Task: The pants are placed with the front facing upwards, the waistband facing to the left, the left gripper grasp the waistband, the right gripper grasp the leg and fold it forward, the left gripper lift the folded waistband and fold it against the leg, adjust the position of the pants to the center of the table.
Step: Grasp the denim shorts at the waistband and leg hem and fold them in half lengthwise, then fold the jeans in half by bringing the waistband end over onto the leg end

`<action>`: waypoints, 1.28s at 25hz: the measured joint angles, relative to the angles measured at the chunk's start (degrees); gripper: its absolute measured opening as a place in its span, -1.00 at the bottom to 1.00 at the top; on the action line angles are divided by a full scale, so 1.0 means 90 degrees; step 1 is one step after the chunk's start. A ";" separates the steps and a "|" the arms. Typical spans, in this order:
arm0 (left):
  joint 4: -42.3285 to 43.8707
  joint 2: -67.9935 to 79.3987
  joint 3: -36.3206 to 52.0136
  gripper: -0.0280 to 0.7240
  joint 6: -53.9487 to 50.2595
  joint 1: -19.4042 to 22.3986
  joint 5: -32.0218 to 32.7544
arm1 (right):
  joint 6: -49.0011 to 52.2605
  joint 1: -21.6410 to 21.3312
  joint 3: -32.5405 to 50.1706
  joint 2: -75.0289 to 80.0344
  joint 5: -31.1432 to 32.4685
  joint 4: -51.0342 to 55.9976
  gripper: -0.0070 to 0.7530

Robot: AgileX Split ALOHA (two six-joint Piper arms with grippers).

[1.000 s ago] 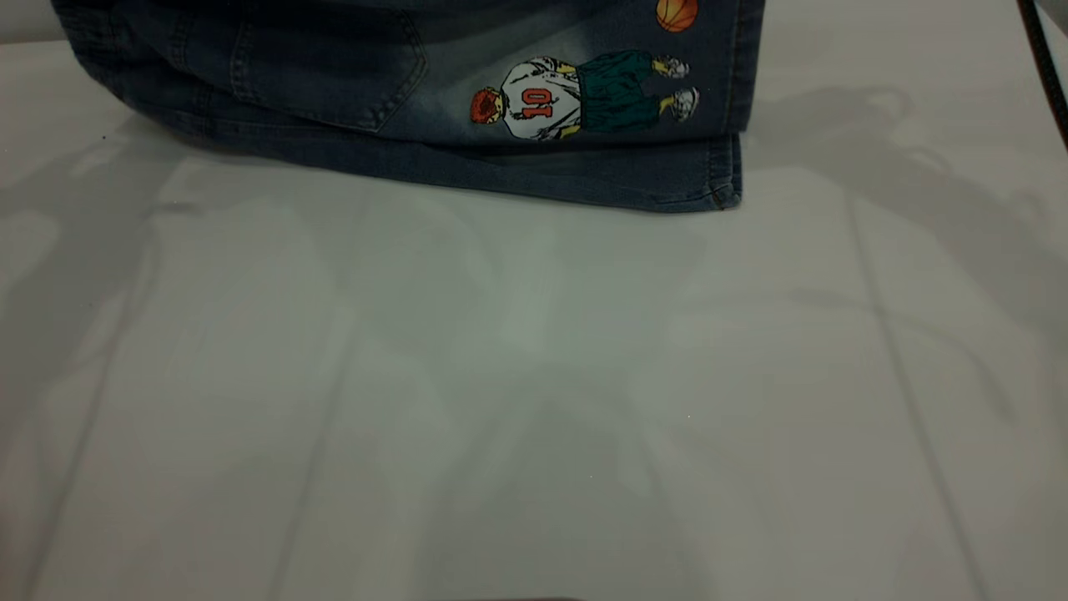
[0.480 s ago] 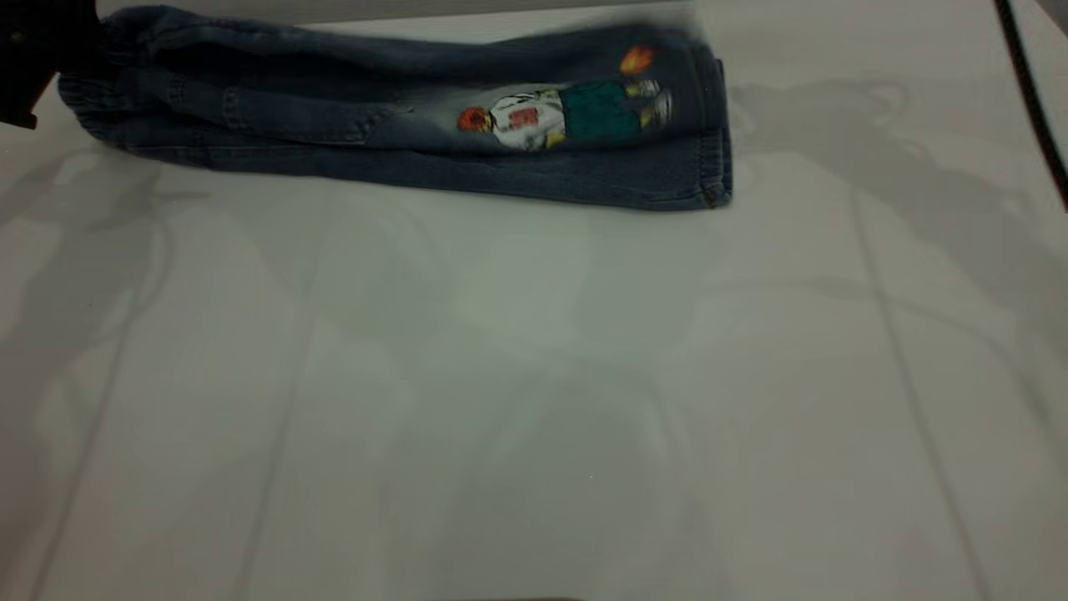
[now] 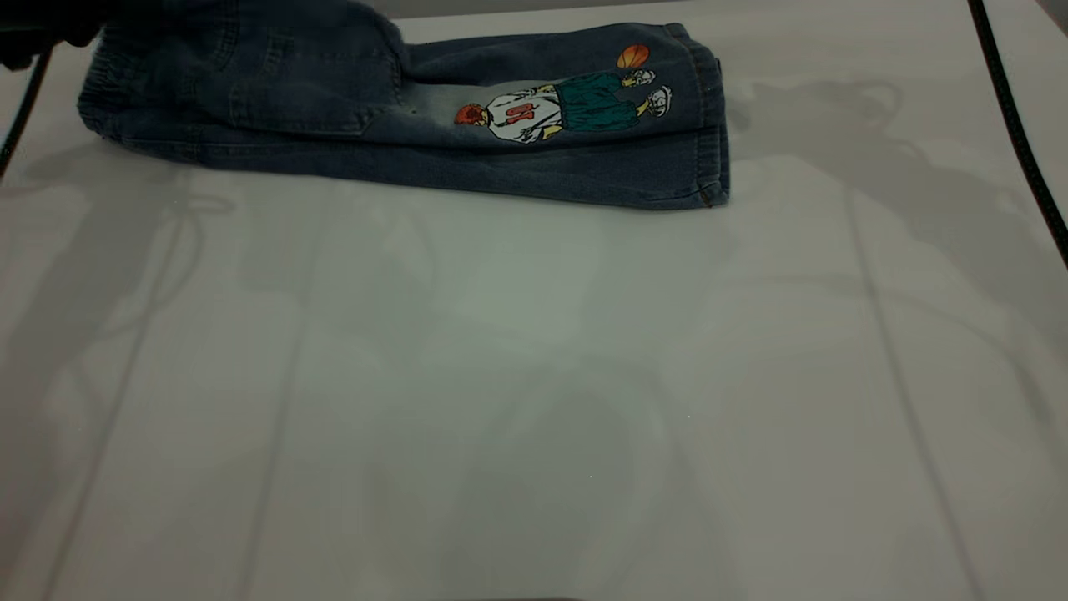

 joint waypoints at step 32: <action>0.3787 -0.0910 -0.1782 0.36 0.0142 -0.0256 0.7286 | 0.6060 0.0006 -0.2118 0.0000 0.2753 -0.5363 0.27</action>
